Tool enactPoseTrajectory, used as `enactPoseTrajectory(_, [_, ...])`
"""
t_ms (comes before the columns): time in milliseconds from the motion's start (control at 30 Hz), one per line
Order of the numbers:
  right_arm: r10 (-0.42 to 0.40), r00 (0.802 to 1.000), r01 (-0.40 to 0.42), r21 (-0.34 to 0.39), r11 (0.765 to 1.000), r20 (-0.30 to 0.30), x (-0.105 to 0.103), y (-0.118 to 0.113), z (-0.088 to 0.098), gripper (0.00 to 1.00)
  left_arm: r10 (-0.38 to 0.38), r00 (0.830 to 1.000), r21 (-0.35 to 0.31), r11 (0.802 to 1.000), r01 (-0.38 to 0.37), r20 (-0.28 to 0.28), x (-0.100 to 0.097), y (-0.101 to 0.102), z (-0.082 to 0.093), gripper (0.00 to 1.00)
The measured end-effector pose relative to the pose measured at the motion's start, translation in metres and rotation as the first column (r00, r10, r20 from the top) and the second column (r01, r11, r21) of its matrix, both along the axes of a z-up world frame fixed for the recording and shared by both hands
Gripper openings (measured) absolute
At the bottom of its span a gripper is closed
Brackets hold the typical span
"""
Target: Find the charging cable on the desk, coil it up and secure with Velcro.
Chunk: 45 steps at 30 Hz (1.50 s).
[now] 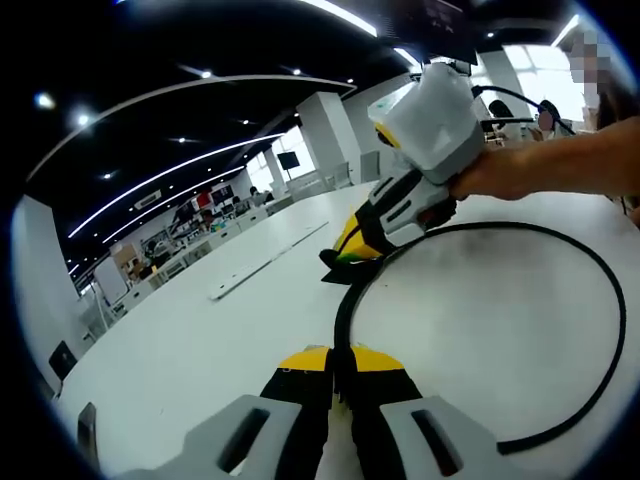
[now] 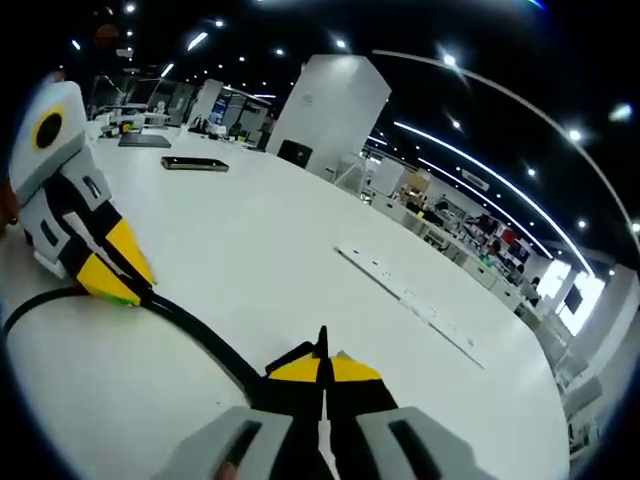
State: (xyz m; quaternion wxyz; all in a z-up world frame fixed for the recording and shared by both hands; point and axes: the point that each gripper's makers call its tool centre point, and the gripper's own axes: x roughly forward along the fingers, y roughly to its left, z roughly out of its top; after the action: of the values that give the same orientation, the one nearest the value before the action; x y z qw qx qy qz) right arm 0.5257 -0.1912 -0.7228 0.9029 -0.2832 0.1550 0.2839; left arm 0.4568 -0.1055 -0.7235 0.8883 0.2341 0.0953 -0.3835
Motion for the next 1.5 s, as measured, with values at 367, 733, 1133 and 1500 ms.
enactPoseTrajectory(367, [0.000, 1.000, 0.000, -0.004, 1.000, -0.003, 0.0003, -0.0002, -0.0027, 0.03, 0.000, 1.000, 0.000, 1.000, 0.000, 0.001, 0.0002, 0.0000, -0.0005, 0.07])
enactPoseTrajectory(733, [-0.002, 1.000, 0.002, -0.006, 1.000, -0.002, 0.0024, -0.0004, -0.0048, 0.03, 0.001, 1.000, -0.001, 1.000, -0.001, 0.000, -0.0002, 0.0003, -0.0017, 0.07])
enactPoseTrajectory(1133, [0.000, 1.000, 0.000, -0.027, 1.000, 0.000, 0.0025, 0.0005, -0.0068, 0.03, 0.001, 1.000, -0.002, 1.000, -0.001, 0.000, -0.0005, 0.0006, -0.0020, 0.07])
enactPoseTrajectory(1500, [0.004, 1.000, -0.004, -0.034, 0.999, -0.002, 0.0026, 0.0008, -0.0078, 0.03, 0.001, 1.000, -0.004, 1.000, -0.001, -0.001, -0.0004, 0.0011, -0.0021, 0.07])
